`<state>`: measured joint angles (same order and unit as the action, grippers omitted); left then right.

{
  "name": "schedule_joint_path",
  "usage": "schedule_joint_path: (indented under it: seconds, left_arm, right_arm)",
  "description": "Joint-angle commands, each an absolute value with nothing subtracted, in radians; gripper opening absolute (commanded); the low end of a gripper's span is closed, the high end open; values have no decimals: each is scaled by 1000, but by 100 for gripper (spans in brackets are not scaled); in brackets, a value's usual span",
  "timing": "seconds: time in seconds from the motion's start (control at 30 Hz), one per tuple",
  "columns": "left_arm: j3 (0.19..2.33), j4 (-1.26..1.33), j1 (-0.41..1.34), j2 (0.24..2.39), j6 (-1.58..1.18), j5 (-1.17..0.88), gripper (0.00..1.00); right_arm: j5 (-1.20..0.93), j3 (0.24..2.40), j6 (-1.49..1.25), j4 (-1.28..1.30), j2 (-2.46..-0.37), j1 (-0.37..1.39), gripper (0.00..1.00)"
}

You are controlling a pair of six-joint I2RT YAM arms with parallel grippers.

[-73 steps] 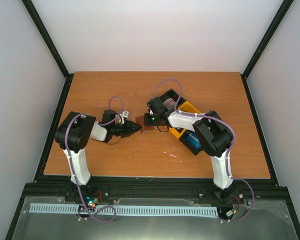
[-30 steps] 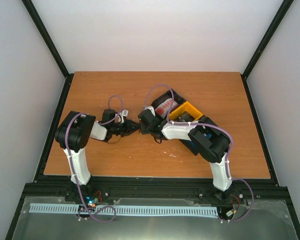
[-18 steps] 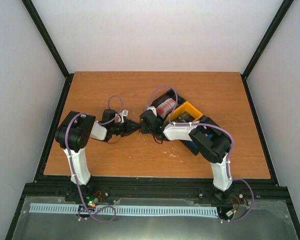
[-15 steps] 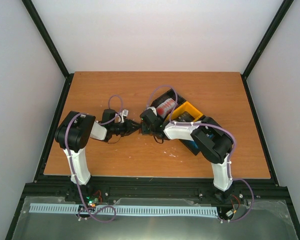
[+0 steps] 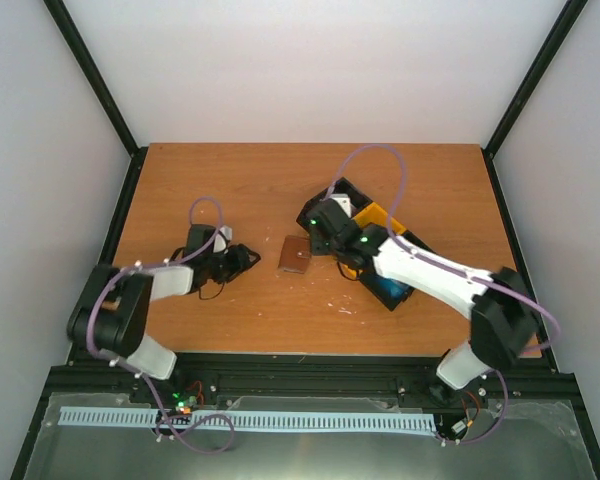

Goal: Put the credit cards into the card holder
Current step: Close the card holder at the center of the board, then reset both arms

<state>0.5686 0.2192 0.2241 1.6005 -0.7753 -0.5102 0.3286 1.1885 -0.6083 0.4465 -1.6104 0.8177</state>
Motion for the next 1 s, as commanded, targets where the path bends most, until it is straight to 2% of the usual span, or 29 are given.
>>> schedule_joint_path:
  seconds: [0.0, 0.1, 0.23, 0.43, 0.6, 0.83, 0.97]
  left_arm:
    - [543, -38, 218, 1314, -717, -381, 60]
    - [561, -136, 222, 1108, -662, -326, 72]
    - [613, -278, 230, 866, -595, -248, 99]
    - [747, -461, 230, 685, -544, -124, 100]
    - [813, -553, 230, 583, -515, -60, 100]
    - [873, -584, 230, 445, -420, -27, 100]
    - [877, -572, 230, 416, -414, -43, 100]
  right_arm:
    - [481, 1121, -672, 647, -1418, 810, 60]
    - [549, 1060, -718, 740, -1258, 804, 66]
    - [618, 994, -759, 853, -1023, 802, 76]
    - [673, 974, -781, 1003, -772, 801, 91]
    - [696, 1022, -770, 1137, -642, 801, 99]
    - [700, 1067, -762, 1222, -479, 801, 100]
    - [680, 1069, -759, 1229, -453, 801, 100]
